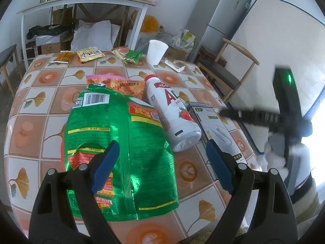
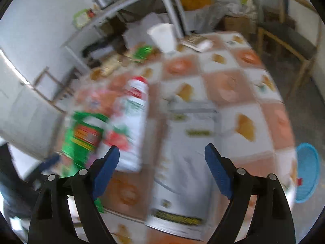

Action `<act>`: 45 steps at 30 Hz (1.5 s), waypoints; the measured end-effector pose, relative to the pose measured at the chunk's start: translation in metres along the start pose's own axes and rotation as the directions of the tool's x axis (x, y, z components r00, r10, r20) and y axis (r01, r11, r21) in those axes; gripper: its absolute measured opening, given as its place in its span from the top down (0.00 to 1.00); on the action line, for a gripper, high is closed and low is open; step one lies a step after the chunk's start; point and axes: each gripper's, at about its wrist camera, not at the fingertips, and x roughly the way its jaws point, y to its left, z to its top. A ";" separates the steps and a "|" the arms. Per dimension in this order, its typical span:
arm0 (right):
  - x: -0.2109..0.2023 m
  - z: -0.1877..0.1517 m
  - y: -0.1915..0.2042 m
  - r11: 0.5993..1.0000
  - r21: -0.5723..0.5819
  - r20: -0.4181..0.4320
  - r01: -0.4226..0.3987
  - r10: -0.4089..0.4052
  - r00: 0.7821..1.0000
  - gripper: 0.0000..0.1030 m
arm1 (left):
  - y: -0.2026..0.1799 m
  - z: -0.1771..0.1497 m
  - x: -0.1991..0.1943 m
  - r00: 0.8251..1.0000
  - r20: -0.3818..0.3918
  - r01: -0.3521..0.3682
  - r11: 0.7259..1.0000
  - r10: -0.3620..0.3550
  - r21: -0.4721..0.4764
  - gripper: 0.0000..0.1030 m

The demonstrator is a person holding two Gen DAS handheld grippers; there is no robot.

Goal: Collect trash
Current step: 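Grasp the white AD milk bottle with the right tool, then lift the AD bottle with the right tool while the left tool grasps the white charger box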

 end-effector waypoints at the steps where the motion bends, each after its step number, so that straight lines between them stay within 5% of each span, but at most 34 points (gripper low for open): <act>1: 0.005 0.007 0.006 1.000 0.000 -0.018 -0.030 0.030 0.999 0.19 | 0.000 0.000 0.000 1.000 -0.001 0.000 1.000 0.000 -0.001 0.20; 3: 0.026 0.022 0.019 0.994 0.002 -0.078 -0.105 0.105 0.991 0.19 | 0.002 0.000 -0.001 1.000 0.000 0.003 1.000 -0.003 -0.008 0.20; 13: 0.126 0.047 0.021 0.979 0.152 -0.287 -0.138 0.178 0.941 0.43 | 0.012 -0.001 -0.016 1.000 0.021 -0.001 1.000 0.001 -0.016 0.20; 17: 0.114 0.045 0.015 0.964 0.199 -0.254 -0.178 0.227 0.940 0.44 | 0.013 0.000 -0.019 1.000 0.023 0.003 1.000 -0.002 -0.023 0.20; 23: 0.040 0.042 -0.013 0.935 0.235 -0.120 -0.267 0.300 0.946 0.44 | -0.003 0.005 -0.019 0.999 0.023 0.044 0.999 -0.045 0.010 0.20; 26: -0.013 0.032 -0.039 0.944 0.227 -0.036 -0.240 0.255 0.966 0.44 | -0.019 0.006 -0.014 0.996 0.007 0.086 0.996 -0.086 0.037 0.20; 30: -0.062 0.007 -0.080 0.970 0.232 0.023 -0.078 0.075 0.997 0.44 | -0.050 0.004 0.004 0.987 -0.051 0.154 0.985 -0.151 0.076 0.20; 36: -0.055 -0.041 -0.123 0.953 0.300 -0.053 0.037 -0.022 0.998 0.44 | -0.088 0.002 0.057 0.958 -0.231 0.189 0.980 -0.171 0.058 0.20; 45: -0.008 -0.071 -0.099 0.957 0.275 -0.112 -0.093 0.128 0.985 0.44 | -0.100 0.006 0.082 0.959 -0.265 0.120 0.991 -0.100 0.060 0.20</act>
